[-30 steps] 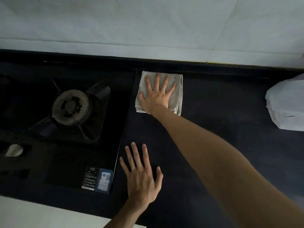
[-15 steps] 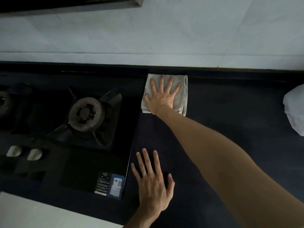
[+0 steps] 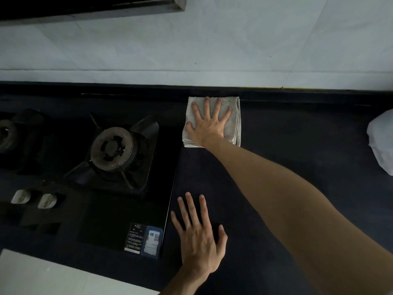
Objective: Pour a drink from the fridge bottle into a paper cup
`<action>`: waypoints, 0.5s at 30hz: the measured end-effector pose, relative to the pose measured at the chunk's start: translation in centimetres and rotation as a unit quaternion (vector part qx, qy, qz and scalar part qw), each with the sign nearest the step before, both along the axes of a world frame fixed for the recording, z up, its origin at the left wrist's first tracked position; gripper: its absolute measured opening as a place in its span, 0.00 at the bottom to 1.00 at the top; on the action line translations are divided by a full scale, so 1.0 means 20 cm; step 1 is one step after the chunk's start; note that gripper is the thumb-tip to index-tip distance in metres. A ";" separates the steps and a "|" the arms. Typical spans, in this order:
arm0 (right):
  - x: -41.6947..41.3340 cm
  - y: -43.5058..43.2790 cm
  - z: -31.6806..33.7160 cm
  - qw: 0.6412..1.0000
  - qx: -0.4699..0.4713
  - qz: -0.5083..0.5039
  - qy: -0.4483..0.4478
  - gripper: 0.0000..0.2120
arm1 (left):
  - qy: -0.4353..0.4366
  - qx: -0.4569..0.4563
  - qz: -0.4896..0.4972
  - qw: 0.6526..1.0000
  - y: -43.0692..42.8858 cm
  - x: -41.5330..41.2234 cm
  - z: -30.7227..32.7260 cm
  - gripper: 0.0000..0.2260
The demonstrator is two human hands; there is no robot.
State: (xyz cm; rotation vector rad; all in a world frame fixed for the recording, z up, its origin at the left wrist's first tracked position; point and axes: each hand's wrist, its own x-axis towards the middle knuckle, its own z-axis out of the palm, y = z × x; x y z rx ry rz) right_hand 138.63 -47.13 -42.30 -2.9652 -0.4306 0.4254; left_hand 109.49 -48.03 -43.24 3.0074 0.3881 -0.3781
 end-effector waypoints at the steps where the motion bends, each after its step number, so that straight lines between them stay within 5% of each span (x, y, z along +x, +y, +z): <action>1: 0.01 -0.01 0.02 1.000 -0.002 0.007 0.010 0.34 | -0.002 -0.001 -0.001 1.000 0.00 0.00 0.00 0.40; 15: -0.41 -0.47 0.25 0.997 -0.035 0.054 0.031 0.28 | 0.005 -0.040 0.018 0.999 0.00 -0.01 0.07 0.38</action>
